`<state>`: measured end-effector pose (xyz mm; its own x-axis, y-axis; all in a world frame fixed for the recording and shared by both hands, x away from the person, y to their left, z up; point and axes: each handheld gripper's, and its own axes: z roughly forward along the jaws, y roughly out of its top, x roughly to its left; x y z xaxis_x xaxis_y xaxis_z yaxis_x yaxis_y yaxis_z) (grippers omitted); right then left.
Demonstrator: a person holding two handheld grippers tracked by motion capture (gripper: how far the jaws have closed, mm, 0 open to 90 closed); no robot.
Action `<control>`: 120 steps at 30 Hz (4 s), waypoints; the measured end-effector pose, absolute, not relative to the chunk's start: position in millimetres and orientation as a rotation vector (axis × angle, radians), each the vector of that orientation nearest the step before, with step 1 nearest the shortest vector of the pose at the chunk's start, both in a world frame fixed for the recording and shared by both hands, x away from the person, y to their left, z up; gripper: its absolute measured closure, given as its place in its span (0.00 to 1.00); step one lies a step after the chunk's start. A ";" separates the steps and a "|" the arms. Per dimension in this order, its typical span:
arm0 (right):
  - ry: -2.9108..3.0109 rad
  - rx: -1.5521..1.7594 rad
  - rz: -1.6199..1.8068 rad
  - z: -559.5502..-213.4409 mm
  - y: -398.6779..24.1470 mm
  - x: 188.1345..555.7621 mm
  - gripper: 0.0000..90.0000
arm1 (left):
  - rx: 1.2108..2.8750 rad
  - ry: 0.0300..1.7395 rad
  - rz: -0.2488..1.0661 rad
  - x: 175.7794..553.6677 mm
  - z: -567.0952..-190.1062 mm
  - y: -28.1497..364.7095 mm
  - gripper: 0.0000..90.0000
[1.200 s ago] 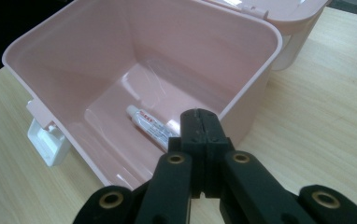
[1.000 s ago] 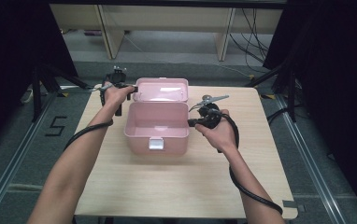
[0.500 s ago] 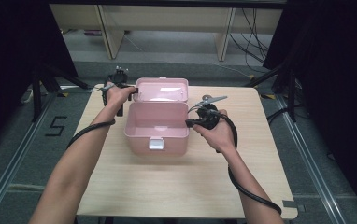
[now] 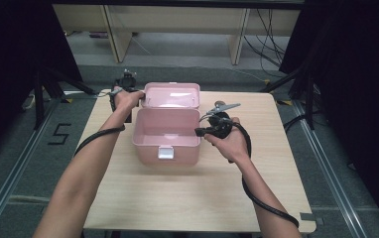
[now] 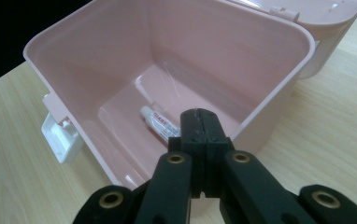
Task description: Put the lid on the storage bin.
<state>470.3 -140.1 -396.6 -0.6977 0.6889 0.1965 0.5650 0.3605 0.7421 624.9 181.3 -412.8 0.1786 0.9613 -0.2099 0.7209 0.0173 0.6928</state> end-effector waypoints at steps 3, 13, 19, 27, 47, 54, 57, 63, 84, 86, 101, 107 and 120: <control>2.471 1.146 1.247 -397.6 -139.8 470.4 1.00 | 1.749 1.618 0.440 624.4 -411.4 179.8 0.94; 2.486 1.128 1.269 -403.1 -137.9 470.8 1.00 | 1.697 1.638 0.430 622.1 -406.2 180.3 0.97; 2.486 1.102 1.274 -405.2 -139.2 470.2 1.00 | 1.662 1.629 0.421 618.5 -404.6 181.9 0.97; 2.491 1.119 1.273 -406.9 -136.5 468.3 1.00 | 1.614 1.601 0.424 615.3 -407.1 185.9 0.97; 2.492 1.102 1.272 -413.6 -130.2 467.9 1.00 | 1.529 1.508 0.423 606.1 -409.3 195.7 0.96; 2.488 1.079 1.258 -416.9 -127.9 468.7 1.00 | 1.509 1.479 0.424 602.4 -406.4 198.1 0.96; 2.485 1.087 1.260 -418.3 -126.2 468.6 1.00 | 1.504 1.472 0.422 600.3 -404.7 199.3 0.96; 2.488 1.063 1.268 -419.8 -126.3 469.7 1.00 | 1.498 1.467 0.429 597.5 -404.5 202.0 0.96; 2.422 1.052 1.359 -425.7 -130.7 465.7 1.00 | 1.507 1.395 0.447 590.8 -401.0 207.1 0.96; 2.420 1.048 1.357 -426.0 -130.5 465.7 1.00 | 1.509 1.387 0.449 590.1 -400.7 207.7 0.96; 2.406 1.042 1.368 -426.9 -130.7 465.1 1.00 | 1.526 1.347 0.478 582.7 -397.5 212.6 0.96; 2.389 1.069 1.387 -428.2 -129.1 463.9 1.00 | 1.529 1.321 0.486 580.5 -397.8 214.6 0.96; 2.388 1.023 1.367 -428.1 -129.7 464.6 1.00 | 1.537 1.264 0.513 574.3 -397.6 218.1 0.95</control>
